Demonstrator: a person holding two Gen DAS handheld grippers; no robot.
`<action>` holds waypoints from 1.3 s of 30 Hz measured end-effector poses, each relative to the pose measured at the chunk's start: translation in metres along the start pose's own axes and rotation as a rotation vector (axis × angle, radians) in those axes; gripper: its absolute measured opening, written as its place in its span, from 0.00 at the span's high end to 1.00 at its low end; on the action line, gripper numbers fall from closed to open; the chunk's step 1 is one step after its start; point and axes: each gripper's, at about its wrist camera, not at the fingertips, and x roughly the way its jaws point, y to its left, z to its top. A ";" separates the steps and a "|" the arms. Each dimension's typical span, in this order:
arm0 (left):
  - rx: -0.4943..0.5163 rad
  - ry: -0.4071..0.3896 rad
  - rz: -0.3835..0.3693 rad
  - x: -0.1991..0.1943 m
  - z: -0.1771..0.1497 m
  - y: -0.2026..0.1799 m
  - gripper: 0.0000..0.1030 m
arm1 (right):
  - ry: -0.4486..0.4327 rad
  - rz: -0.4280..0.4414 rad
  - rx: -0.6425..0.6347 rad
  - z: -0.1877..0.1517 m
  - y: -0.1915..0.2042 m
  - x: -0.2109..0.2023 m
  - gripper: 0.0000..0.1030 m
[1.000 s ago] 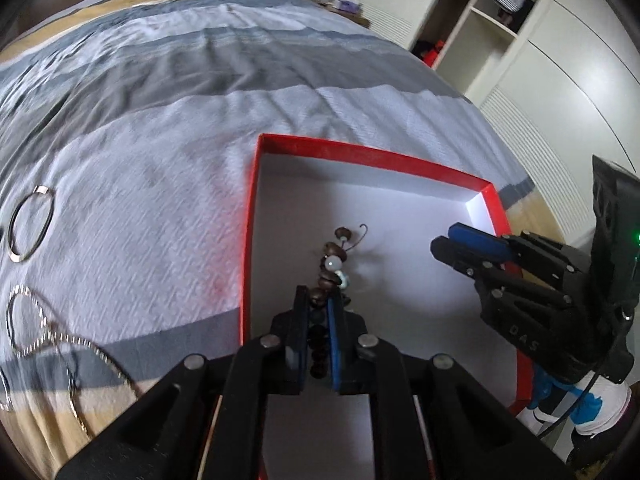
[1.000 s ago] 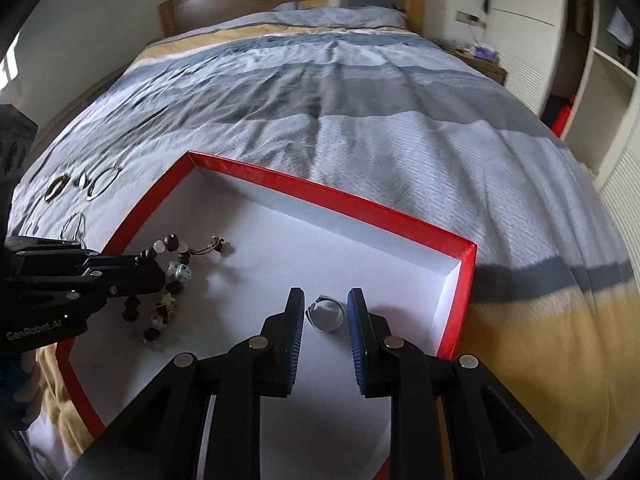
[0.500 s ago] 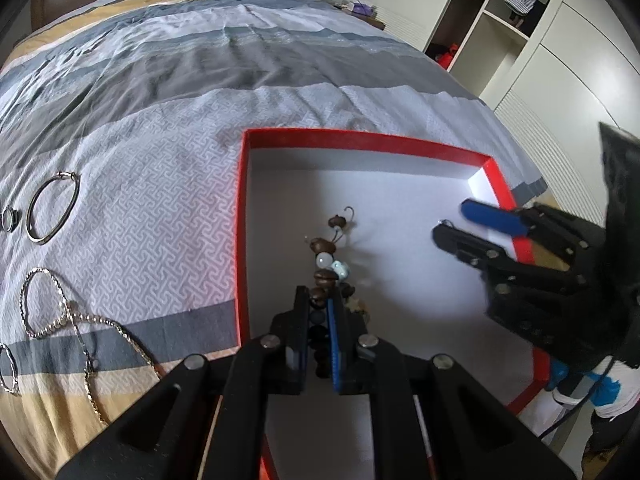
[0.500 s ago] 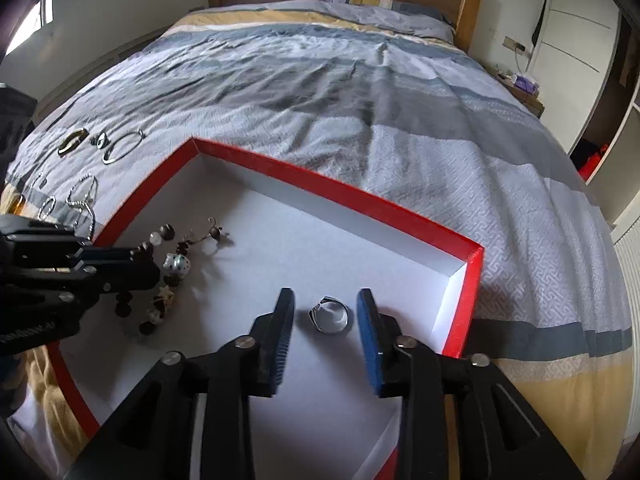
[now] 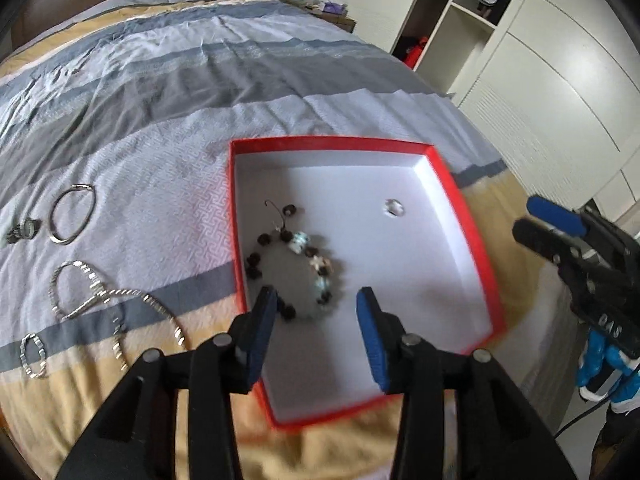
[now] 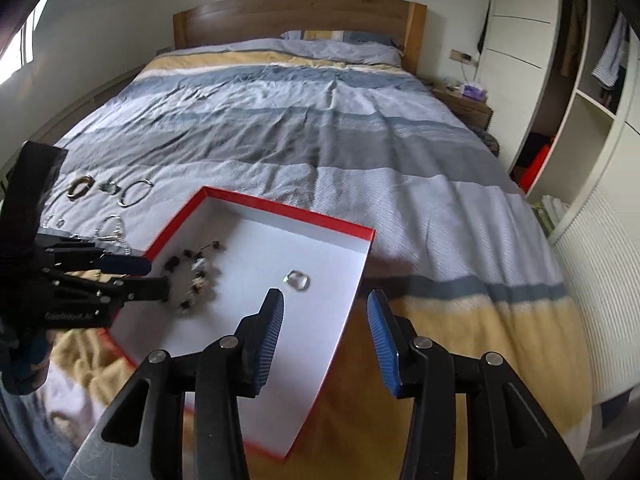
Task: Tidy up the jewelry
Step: 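Move the left tool to the amber bangle and grasp its rim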
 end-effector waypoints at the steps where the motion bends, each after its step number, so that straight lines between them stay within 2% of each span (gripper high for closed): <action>1: 0.007 -0.006 0.002 -0.008 -0.002 0.000 0.61 | -0.002 0.000 0.002 -0.003 0.004 -0.009 0.55; 5: 0.040 -0.054 0.012 -0.058 -0.017 0.007 0.61 | -0.015 0.007 0.012 -0.014 0.024 -0.041 0.54; 9: 0.058 -0.104 0.061 -0.110 -0.036 0.028 0.61 | -0.044 0.033 0.031 -0.020 0.054 -0.073 0.54; 16: 0.018 -0.137 0.185 -0.181 -0.098 0.096 0.61 | -0.085 0.100 0.034 -0.025 0.118 -0.104 0.54; 22: -0.044 -0.169 0.267 -0.229 -0.158 0.162 0.61 | -0.084 0.152 0.036 -0.030 0.165 -0.109 0.54; 27: -0.133 -0.179 0.320 -0.255 -0.199 0.215 0.61 | -0.063 0.200 0.026 -0.033 0.196 -0.101 0.54; 32: -0.243 -0.185 0.345 -0.263 -0.226 0.259 0.61 | -0.039 0.243 0.016 -0.032 0.222 -0.084 0.54; 34: -0.285 -0.180 0.346 -0.260 -0.232 0.275 0.61 | -0.030 0.260 0.008 -0.031 0.230 -0.077 0.54; 39: -0.320 -0.171 0.345 -0.249 -0.229 0.294 0.61 | -0.004 0.297 -0.005 -0.023 0.249 -0.051 0.54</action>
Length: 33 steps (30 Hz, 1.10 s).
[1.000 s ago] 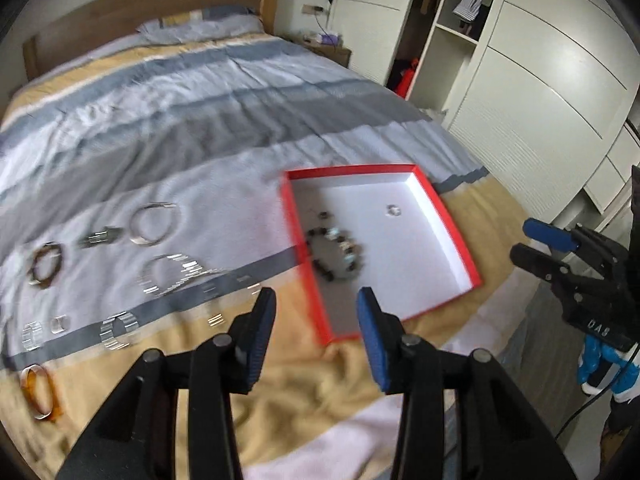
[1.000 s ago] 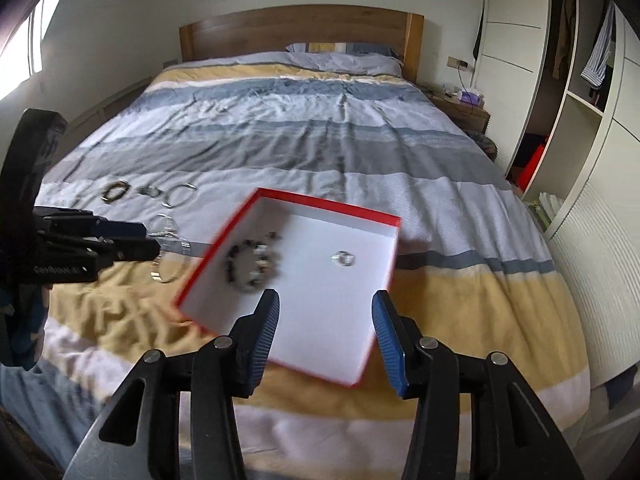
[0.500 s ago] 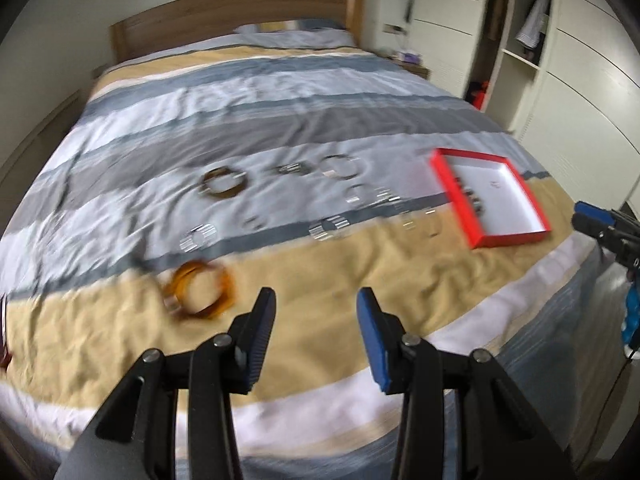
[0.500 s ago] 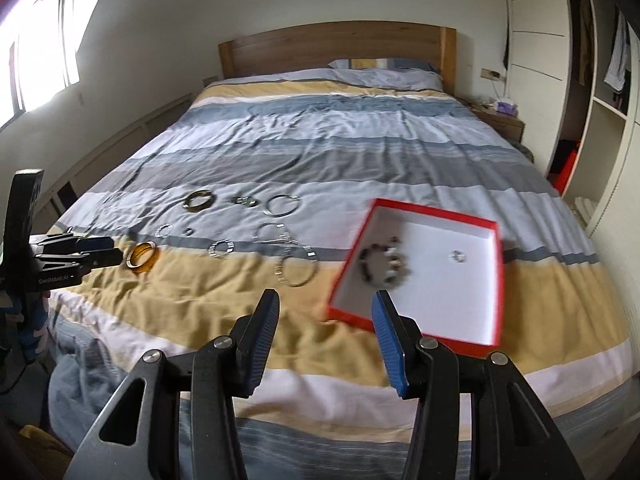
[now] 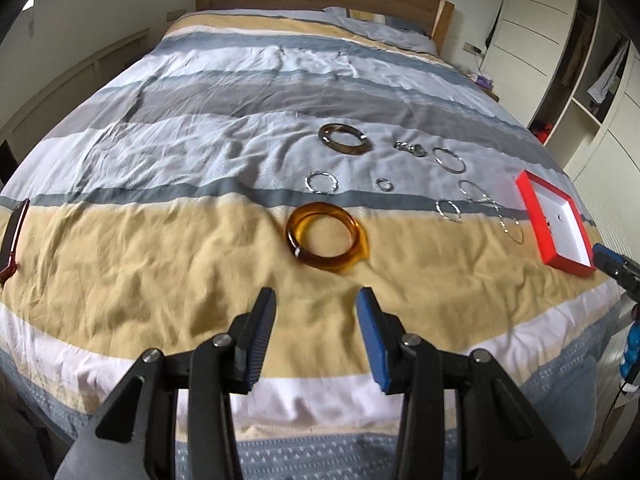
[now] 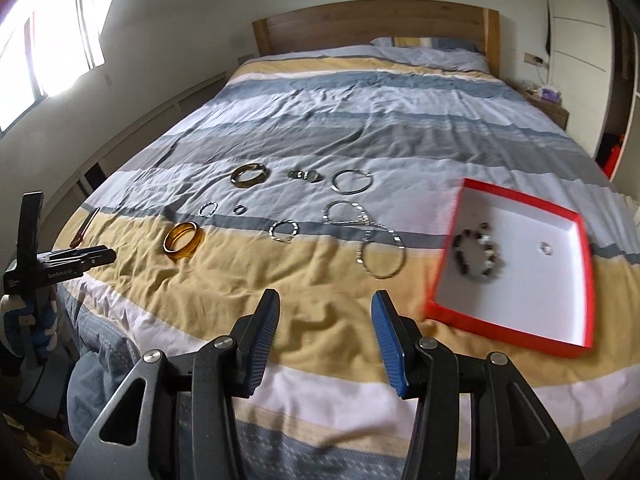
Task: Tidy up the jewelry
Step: 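Move the left tool to the amber bangle and grasp its rim, then grasp the twisted silver bangle with the right tool while the left tool lifts the amber bangle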
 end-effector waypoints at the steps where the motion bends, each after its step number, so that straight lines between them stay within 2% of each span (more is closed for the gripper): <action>1: -0.001 0.003 0.000 0.005 0.003 0.001 0.61 | 0.008 0.008 0.000 0.002 0.002 0.009 0.54; 16: 0.003 0.065 0.001 0.101 0.050 0.017 0.61 | 0.132 0.095 -0.047 0.039 0.042 0.141 0.54; 21: -0.009 0.107 0.003 0.130 0.048 0.025 0.61 | 0.148 0.088 -0.052 0.053 0.051 0.182 0.54; 29: 0.036 0.111 0.010 0.138 0.041 0.021 0.63 | 0.169 0.038 -0.024 0.053 0.056 0.219 0.54; 33: 0.065 0.114 0.016 0.140 0.040 0.013 0.73 | 0.151 0.032 0.002 0.056 0.056 0.223 0.54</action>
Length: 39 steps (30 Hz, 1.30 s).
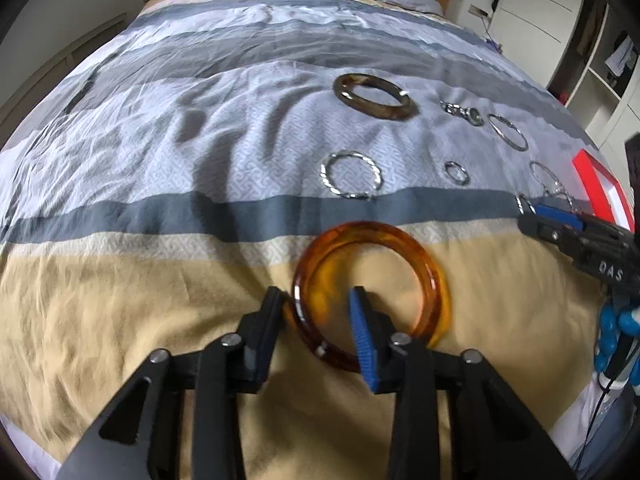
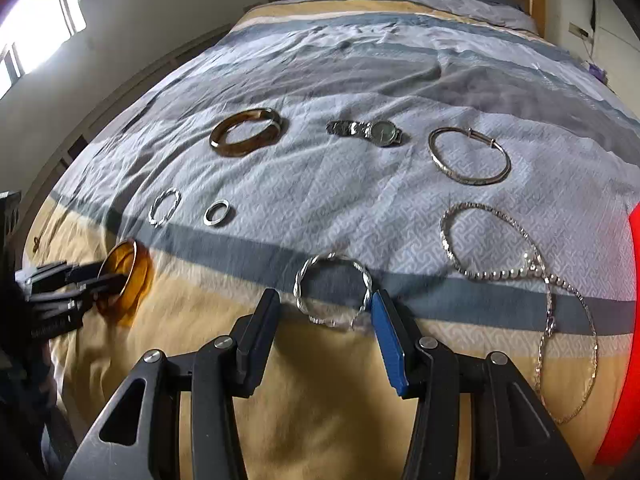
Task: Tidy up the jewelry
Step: 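Grasp the twisted silver bangle with the right tool while the left tool lifts the amber bangle, then carry both bangles into the red box and open both tools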
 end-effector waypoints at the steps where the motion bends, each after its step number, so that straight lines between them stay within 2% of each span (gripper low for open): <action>1: 0.002 0.001 0.001 0.000 0.000 -0.001 0.75 | -0.001 0.000 0.004 0.001 -0.001 0.001 0.54; 3: 0.002 0.002 0.004 0.000 -0.001 -0.004 0.85 | -0.002 -0.001 0.012 0.001 -0.001 0.002 0.54; 6: 0.002 0.000 0.012 -0.002 -0.002 -0.007 0.91 | 0.001 0.006 0.012 0.000 -0.001 0.002 0.61; 13: -0.020 -0.006 -0.007 -0.019 -0.013 -0.011 0.91 | -0.006 0.022 0.002 -0.005 0.004 -0.017 0.62; 21: -0.018 -0.040 -0.005 -0.057 -0.034 -0.021 0.91 | -0.062 0.030 -0.020 -0.021 0.019 -0.076 0.62; 28: -0.032 -0.087 -0.014 -0.095 -0.058 -0.029 0.91 | -0.101 0.018 -0.020 -0.058 0.023 -0.134 0.62; 39: -0.070 -0.123 -0.038 -0.129 -0.090 -0.040 0.92 | -0.150 -0.021 0.013 -0.106 0.010 -0.187 0.62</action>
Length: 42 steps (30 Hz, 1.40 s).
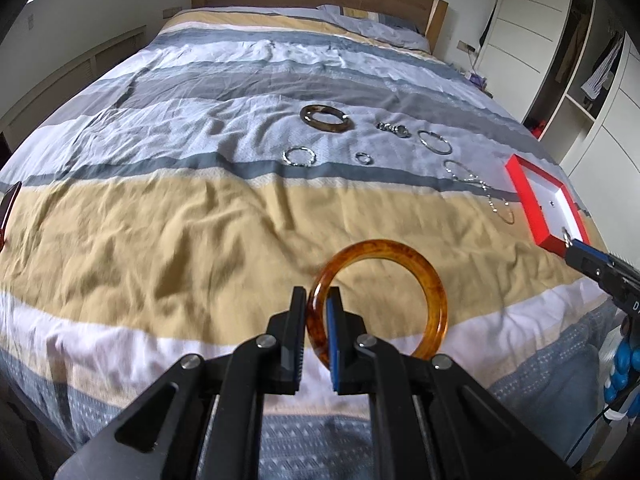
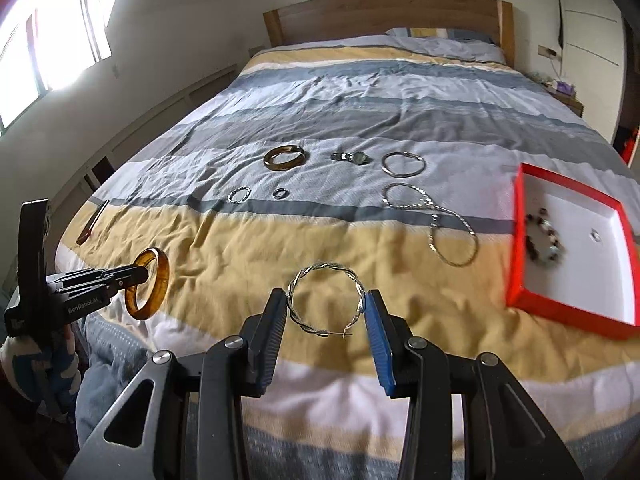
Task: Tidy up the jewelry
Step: 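Carry both bangles into the red box and open both tools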
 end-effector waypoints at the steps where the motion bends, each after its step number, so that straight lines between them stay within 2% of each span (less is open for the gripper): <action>1: -0.004 -0.001 -0.002 -0.002 -0.001 -0.001 0.92 | -0.006 -0.004 0.008 -0.003 -0.004 -0.005 0.62; 9: -0.018 0.005 -0.017 -0.007 -0.003 -0.022 0.92 | -0.046 -0.033 0.057 -0.020 -0.037 -0.033 0.62; 19: 0.022 0.018 -0.045 -0.002 0.014 -0.069 0.92 | -0.078 -0.088 0.123 -0.031 -0.101 -0.059 0.62; 30: 0.136 0.036 -0.128 0.018 0.042 -0.156 0.92 | -0.109 -0.152 0.179 -0.022 -0.170 -0.072 0.62; 42: 0.287 0.065 -0.221 0.065 0.079 -0.269 0.91 | -0.093 -0.208 0.199 -0.001 -0.238 -0.057 0.62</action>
